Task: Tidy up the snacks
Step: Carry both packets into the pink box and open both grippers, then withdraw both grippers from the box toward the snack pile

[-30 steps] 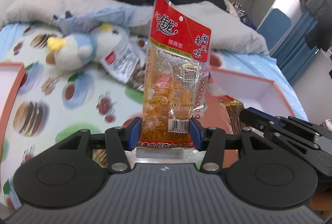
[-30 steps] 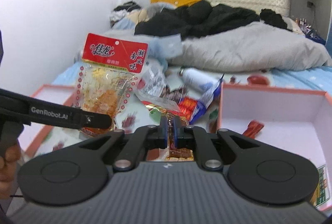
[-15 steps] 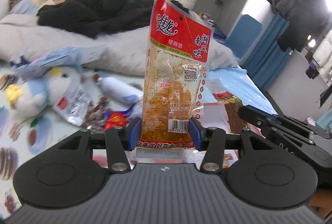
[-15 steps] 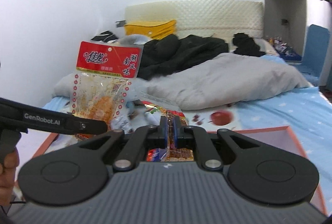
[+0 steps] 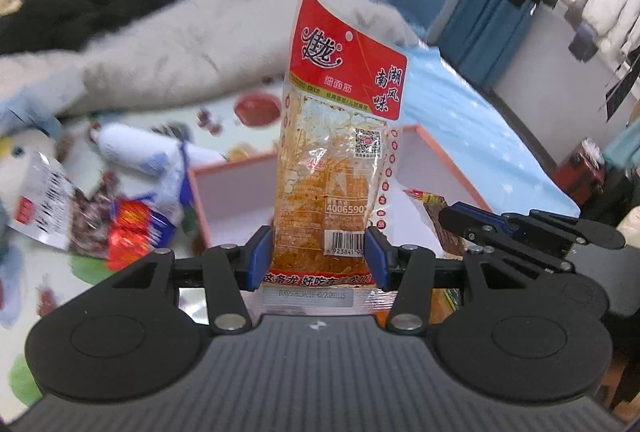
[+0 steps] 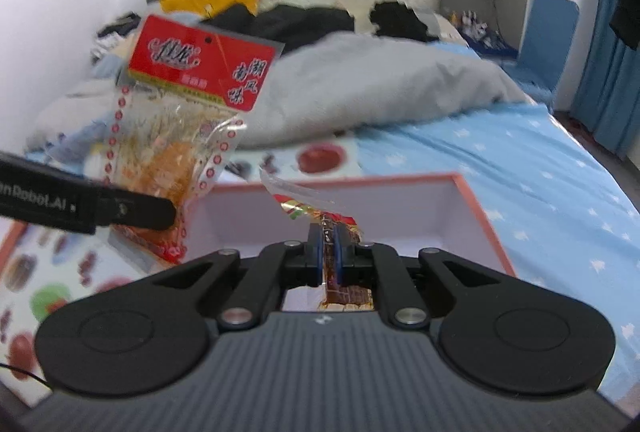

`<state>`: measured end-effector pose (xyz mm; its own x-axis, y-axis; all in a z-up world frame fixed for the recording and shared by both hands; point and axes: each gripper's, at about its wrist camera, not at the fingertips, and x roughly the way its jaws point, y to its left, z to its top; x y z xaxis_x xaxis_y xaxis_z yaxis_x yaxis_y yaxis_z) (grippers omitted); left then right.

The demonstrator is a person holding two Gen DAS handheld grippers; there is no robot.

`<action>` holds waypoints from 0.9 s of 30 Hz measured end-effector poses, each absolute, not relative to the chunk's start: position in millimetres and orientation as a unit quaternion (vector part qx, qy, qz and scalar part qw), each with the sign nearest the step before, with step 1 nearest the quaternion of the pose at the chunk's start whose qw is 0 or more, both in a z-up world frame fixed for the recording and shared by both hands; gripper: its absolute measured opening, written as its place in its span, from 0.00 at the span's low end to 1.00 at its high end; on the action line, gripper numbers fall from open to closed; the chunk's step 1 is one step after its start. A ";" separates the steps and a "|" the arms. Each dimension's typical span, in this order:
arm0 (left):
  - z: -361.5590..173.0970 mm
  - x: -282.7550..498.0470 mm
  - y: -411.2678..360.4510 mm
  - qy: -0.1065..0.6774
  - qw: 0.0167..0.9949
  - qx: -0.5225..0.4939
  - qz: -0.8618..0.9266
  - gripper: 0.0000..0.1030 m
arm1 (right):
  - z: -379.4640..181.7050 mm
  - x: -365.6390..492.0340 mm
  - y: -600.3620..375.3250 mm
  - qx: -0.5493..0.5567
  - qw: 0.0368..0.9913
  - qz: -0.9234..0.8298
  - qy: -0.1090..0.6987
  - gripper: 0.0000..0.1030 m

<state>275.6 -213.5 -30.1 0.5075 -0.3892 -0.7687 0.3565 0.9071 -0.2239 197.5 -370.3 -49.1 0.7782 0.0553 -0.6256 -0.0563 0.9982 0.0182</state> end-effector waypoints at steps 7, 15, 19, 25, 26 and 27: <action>-66.0 290.9 -242.5 0.476 0.855 0.001 -0.207 0.54 | -87.8 197.7 -395.6 0.035 0.927 0.018 0.372 0.09; -75.1 292.7 -241.9 0.479 0.857 0.006 -0.192 0.71 | -97.1 186.5 -396.3 0.046 0.925 0.018 0.376 0.15; -67.1 291.3 -236.0 0.467 0.863 0.002 -0.193 0.72 | -90.1 184.4 -398.3 0.047 0.929 0.014 0.367 0.50; -39.3 272.9 -227.7 0.427 0.882 0.014 -0.200 0.72 | -72.3 179.0 -399.0 0.051 0.939 0.016 0.340 0.66; -34.0 269.5 -224.6 0.421 0.884 0.011 -0.201 0.72 | -68.0 177.5 -397.9 0.051 0.941 0.019 0.334 0.66; -28.8 266.4 -221.5 0.416 0.887 0.009 -0.202 0.72 | -62.8 176.2 -396.6 0.051 0.944 0.021 0.327 0.66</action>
<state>266.4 -221.5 -28.8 0.5725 -0.3507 -0.7411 0.3659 0.9182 -0.1519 176.2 -396.6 -62.8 0.7855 0.0725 -0.6145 -0.0062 0.9940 0.1092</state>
